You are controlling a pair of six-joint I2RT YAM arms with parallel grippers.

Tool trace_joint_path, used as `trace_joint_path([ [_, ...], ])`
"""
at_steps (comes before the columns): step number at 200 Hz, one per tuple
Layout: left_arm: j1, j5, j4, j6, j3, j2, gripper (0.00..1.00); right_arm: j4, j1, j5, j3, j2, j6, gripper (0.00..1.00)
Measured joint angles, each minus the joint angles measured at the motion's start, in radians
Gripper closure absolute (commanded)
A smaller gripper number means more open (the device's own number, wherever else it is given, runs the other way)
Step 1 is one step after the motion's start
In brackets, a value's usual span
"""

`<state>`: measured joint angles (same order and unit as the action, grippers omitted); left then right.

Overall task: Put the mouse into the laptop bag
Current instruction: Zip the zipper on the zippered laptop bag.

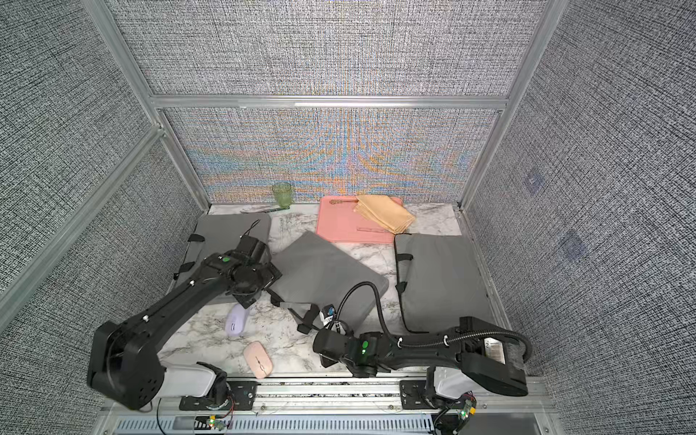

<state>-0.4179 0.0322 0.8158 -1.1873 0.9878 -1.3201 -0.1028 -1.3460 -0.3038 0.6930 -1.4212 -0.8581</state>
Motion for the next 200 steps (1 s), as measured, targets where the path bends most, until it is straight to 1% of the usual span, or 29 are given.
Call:
trace_joint_path([
  [17, 0.0, 0.036, -0.002, -0.036, -0.082, 0.093, 0.01, 0.028, 0.002, 0.019, 0.029, -0.029, 0.011, 1.0],
  [34, -0.019, 0.108, -0.042, -0.083, -0.185, 0.162, 0.01, 0.057, 0.005, 0.035, 0.05, -0.052, 0.023, 1.0],
  [53, -0.112, 0.19, -0.108, -0.14, -0.272, 0.187, 0.0, 0.077, 0.008, 0.052, 0.069, -0.069, 0.039, 1.0],
  [75, -0.222, 0.252, -0.208, -0.183, -0.29, 0.162, 0.0, 0.107, 0.01, 0.071, 0.095, -0.084, 0.058, 1.0],
  [83, -0.246, 0.257, -0.244, -0.196, -0.291, 0.145, 0.03, 0.123, 0.01, 0.077, 0.102, -0.088, 0.063, 1.0],
  [88, -0.257, 0.258, -0.262, -0.205, -0.291, 0.136, 0.06, 0.133, 0.01, 0.082, 0.104, -0.09, 0.066, 1.0],
  [92, -0.266, 0.259, -0.278, -0.212, -0.291, 0.128, 0.11, 0.14, 0.01, 0.085, 0.105, -0.092, 0.069, 1.0],
  [99, -0.277, 0.263, -0.303, -0.22, -0.291, 0.117, 0.2, 0.15, 0.01, 0.092, 0.105, -0.093, 0.071, 1.0],
  [104, -0.285, 0.262, -0.323, -0.23, -0.291, 0.11, 0.29, 0.152, 0.01, 0.097, 0.103, -0.093, 0.072, 1.0],
  [109, -0.291, 0.261, -0.34, -0.235, -0.291, 0.105, 0.47, 0.153, 0.009, 0.1, 0.101, -0.093, 0.072, 1.0],
  [110, -0.292, 0.261, -0.343, -0.235, -0.291, 0.105, 0.49, 0.153, 0.009, 0.1, 0.1, -0.093, 0.072, 1.0],
  [114, -0.296, 0.257, -0.356, -0.238, -0.291, 0.102, 0.7, 0.16, 0.009, 0.101, 0.096, -0.092, 0.072, 1.0],
  [116, -0.298, 0.256, -0.36, -0.238, -0.291, 0.101, 0.78, 0.162, 0.009, 0.101, 0.093, -0.092, 0.072, 1.0],
  [119, -0.301, 0.255, -0.371, -0.238, -0.291, 0.1, 0.85, 0.167, 0.008, 0.103, 0.089, -0.091, 0.072, 1.0],
  [127, -0.307, 0.255, -0.386, -0.238, -0.291, 0.098, 0.99, 0.175, 0.008, 0.103, 0.076, -0.087, 0.072, 1.0],
  [130, -0.307, 0.255, -0.389, -0.238, -0.291, 0.098, 1.0, 0.177, 0.008, 0.103, 0.071, -0.085, 0.072, 1.0],
  [165, -0.312, 0.249, -0.368, -0.225, -0.243, 0.085, 1.0, 0.258, 0.005, 0.103, -0.015, -0.045, 0.056, 1.0],
  [200, -0.278, 0.251, -0.33, -0.175, -0.212, 0.063, 1.0, 0.299, 0.002, 0.128, -0.139, -0.016, 0.015, 1.0],
])
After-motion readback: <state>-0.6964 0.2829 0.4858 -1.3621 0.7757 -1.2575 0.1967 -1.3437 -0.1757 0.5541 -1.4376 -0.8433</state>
